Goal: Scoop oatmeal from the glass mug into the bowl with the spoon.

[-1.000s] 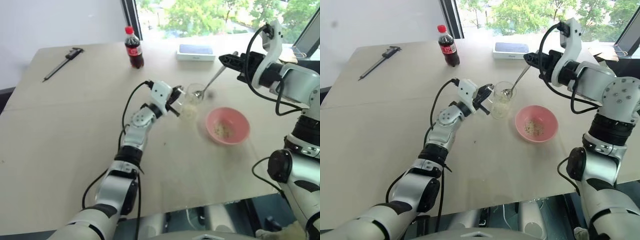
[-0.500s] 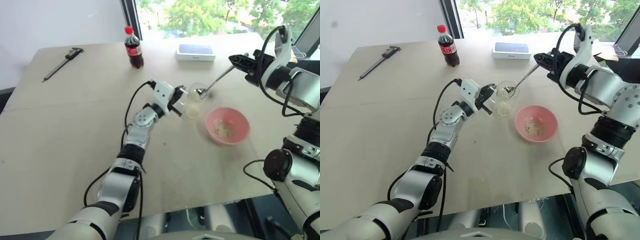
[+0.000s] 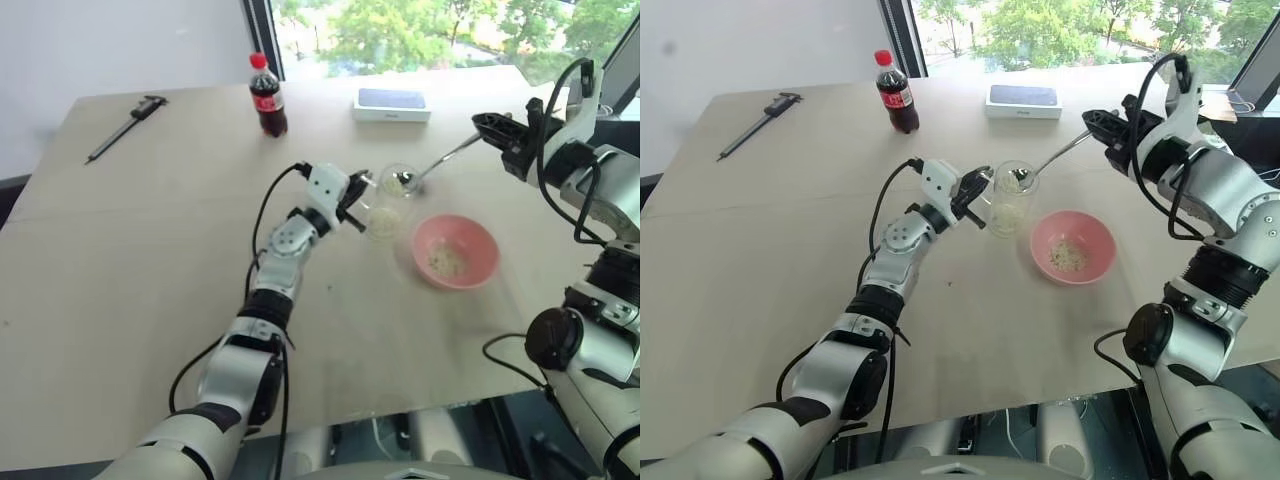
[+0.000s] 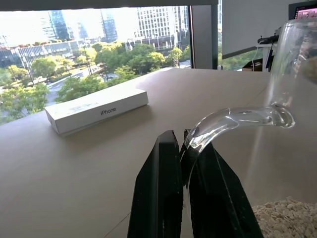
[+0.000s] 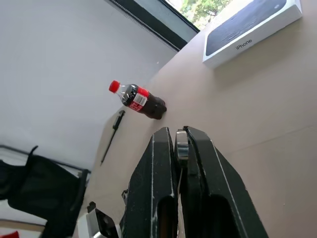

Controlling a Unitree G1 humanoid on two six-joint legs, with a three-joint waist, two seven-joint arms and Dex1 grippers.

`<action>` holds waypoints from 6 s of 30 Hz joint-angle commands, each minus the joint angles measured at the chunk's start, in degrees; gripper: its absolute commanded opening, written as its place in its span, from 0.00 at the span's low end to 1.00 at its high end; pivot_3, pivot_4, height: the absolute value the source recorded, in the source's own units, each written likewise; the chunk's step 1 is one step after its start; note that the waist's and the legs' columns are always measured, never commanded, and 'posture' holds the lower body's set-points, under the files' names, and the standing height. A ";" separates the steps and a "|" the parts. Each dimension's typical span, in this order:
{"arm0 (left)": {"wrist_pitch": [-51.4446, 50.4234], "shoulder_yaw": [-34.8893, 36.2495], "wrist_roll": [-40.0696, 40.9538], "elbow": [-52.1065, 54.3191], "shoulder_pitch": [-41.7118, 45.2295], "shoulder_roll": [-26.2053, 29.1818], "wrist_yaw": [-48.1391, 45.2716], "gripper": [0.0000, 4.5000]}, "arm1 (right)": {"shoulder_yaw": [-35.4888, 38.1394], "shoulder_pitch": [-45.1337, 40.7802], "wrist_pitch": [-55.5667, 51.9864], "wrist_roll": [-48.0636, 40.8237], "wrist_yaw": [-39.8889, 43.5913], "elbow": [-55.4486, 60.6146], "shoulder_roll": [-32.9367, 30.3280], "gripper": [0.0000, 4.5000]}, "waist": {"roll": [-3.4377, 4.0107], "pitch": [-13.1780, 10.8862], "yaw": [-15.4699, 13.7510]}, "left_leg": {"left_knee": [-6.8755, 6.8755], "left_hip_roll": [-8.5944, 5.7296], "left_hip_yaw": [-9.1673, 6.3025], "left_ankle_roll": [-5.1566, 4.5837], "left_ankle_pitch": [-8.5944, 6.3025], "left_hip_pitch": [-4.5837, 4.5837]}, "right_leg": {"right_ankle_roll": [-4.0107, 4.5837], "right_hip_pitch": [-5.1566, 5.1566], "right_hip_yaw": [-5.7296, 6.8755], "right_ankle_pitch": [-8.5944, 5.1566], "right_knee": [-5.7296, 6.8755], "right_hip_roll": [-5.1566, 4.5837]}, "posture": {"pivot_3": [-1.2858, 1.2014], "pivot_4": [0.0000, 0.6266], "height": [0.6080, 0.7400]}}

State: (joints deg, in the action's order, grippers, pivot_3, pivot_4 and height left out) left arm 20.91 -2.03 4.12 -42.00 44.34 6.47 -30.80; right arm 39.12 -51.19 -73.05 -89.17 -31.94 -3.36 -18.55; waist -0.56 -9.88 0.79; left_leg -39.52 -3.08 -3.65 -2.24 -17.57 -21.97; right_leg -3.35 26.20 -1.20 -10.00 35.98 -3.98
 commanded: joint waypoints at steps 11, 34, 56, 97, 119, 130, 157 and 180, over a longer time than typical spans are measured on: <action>4.56 2.52 2.79 -0.25 1.31 -0.13 -0.38 0.01 | -6.71 9.70 16.29 -21.18 -7.91 2.21 -6.29 0.00 | 0.00 0.00 0.05 | 0.00 0.02 0.16 -0.12 0.05 0.03 | -0.07 -0.03 -0.10 0.04 0.02 0.01 | 0.52 0.24 1.00; 4.85 3.78 3.53 -5.33 1.24 1.55 -4.95 0.01 | 4.99 18.66 17.09 -23.83 -1.44 9.41 -4.95 0.00 | 0.07 0.09 0.00 | 0.00 0.04 0.30 -0.39 -0.04 0.10 | -0.14 -0.07 -0.22 0.08 0.01 0.02 | 0.52 0.24 1.00; 5.84 5.68 3.97 -10.91 3.71 2.20 -5.98 0.01 | -9.07 36.46 16.63 -16.54 8.01 26.62 -27.62 0.00 | 0.17 0.22 0.05 | -0.08 0.06 0.39 -0.55 -0.10 0.37 | -0.23 -0.43 -0.32 0.13 -0.04 0.08 | 0.52 0.24 1.00; -28.81 9.49 8.22 48.46 -25.09 7.69 9.56 0.01 | -31.57 -5.66 17.12 4.80 25.68 6.25 -5.68 0.00 | 0.15 0.23 -0.27 | -0.68 -0.08 0.17 -0.57 -0.15 0.04 | -0.42 -0.41 -0.18 0.25 -0.16 -0.08 | 0.52 0.24 1.00; -16.99 8.26 4.58 41.27 -29.05 5.30 11.18 0.00 | -35.56 -7.03 16.13 27.19 38.37 3.59 -0.36 0.66 | 0.18 0.24 -0.07 | -0.68 -0.14 0.13 -0.56 -0.15 0.04 | -0.41 -0.38 -0.14 0.25 -0.17 -0.08 | 0.52 0.24 1.00; -10.47 8.40 5.51 33.29 -27.11 4.45 9.96 0.00 | -33.11 -6.58 17.21 32.71 39.88 3.92 1.56 0.66 | 0.20 0.26 -0.01 | -0.67 -0.14 0.13 -0.56 -0.15 0.07 | -0.41 -0.39 -0.15 0.25 -0.13 -0.08 | 0.52 0.24 1.00; -22.74 10.01 11.19 59.54 -43.44 11.87 7.69 0.54 | -26.41 6.27 22.37 37.66 50.74 10.46 -4.18 0.68 | 0.23 0.24 -0.14 | -0.63 -0.11 0.06 -0.57 -0.17 0.03 | -0.41 -0.39 -0.11 0.25 -0.21 -0.09 | 0.52 0.24 1.00; -29.58 22.11 19.87 74.27 -76.80 17.02 -0.29 0.99 | -16.21 53.93 62.13 56.86 94.89 -2.30 -25.76 1.00 | 0.28 0.21 -0.23 | -0.50 0.03 0.31 -0.88 -0.35 0.31 | -0.41 -0.72 -0.20 0.21 -0.49 -0.02 | 0.52 0.24 1.00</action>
State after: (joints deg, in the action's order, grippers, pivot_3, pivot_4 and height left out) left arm -10.67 19.79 24.58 31.56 -31.71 23.87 -30.59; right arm 21.16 1.72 -13.05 -32.01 59.85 -6.51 -43.46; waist -0.29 -9.66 0.56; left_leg -40.03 -3.05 -3.33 -3.12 -17.92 -21.66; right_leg -3.76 25.47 -1.42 -9.80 35.49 -3.99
